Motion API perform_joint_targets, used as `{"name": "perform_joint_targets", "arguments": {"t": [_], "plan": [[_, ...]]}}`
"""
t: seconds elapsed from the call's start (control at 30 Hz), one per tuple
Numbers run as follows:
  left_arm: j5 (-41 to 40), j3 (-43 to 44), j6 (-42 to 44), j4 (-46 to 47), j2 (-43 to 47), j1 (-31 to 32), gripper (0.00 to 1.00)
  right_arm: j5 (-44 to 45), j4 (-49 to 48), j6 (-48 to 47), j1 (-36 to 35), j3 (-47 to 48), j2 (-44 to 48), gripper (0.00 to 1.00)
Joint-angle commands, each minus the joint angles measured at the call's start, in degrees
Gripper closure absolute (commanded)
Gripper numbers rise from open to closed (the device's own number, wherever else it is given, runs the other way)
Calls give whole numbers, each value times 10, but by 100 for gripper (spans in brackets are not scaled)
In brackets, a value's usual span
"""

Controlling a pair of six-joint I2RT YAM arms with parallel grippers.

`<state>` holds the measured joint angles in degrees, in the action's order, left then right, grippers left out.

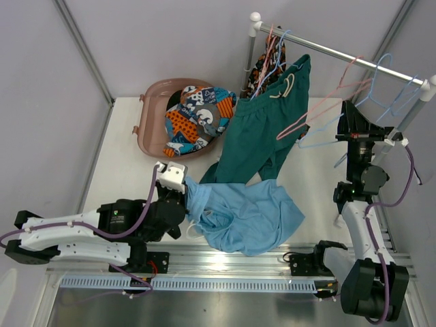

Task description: Remove the shorts from the hanger

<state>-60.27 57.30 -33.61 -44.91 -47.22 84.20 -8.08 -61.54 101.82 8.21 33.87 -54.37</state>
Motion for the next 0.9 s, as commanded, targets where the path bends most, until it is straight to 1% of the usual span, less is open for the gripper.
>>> {"name": "perform_joint_targets", "arguments": {"t": [0.0,0.13,0.23,0.27,0.33,0.37,0.4,0.43,0.5,0.63,0.73,0.77,0.8,0.83,0.87], "plan": [[-7,4,-14,19,-2,-4,100,-16,-57,57,10,-10,-6,100],[-7,6,-15,18,-2,-4,100,-15,-56,74,10,-35,5,100],[-5,4,-18,18,-3,-4,100,-23,-21,73,10,-43,36,100],[-5,5,-18,18,-2,-4,100,-26,-10,69,10,-43,47,81],[-4,5,-19,19,-4,-4,100,-33,30,51,10,-42,81,47],[-5,4,-20,19,-4,-4,100,-36,47,44,10,-34,93,18],[-4,5,-20,19,-4,-4,100,-39,81,39,10,-29,103,8],[-4,6,-19,20,-2,-4,100,-41,96,35,10,-26,123,1],[-3,8,-16,24,2,-4,100,-53,139,22,10,-13,139,1],[-3,11,-2,30,14,-8,100,-71,191,21,10,1,181,1],[-8,29,13,24,18,-22,100,-101,268,8,9,27,205,0],[-7,41,29,24,20,-28,100,-111,299,-2,9,37,226,0],[-7,47,39,25,20,-38,100,-133,404,-44,10,55,238,1],[-6,64,62,37,22,-43,100,-136,472,-76,10,106,248,1],[-3,69,78,46,25,-48,100,-135,616,-115,10,140,265,1]]}}
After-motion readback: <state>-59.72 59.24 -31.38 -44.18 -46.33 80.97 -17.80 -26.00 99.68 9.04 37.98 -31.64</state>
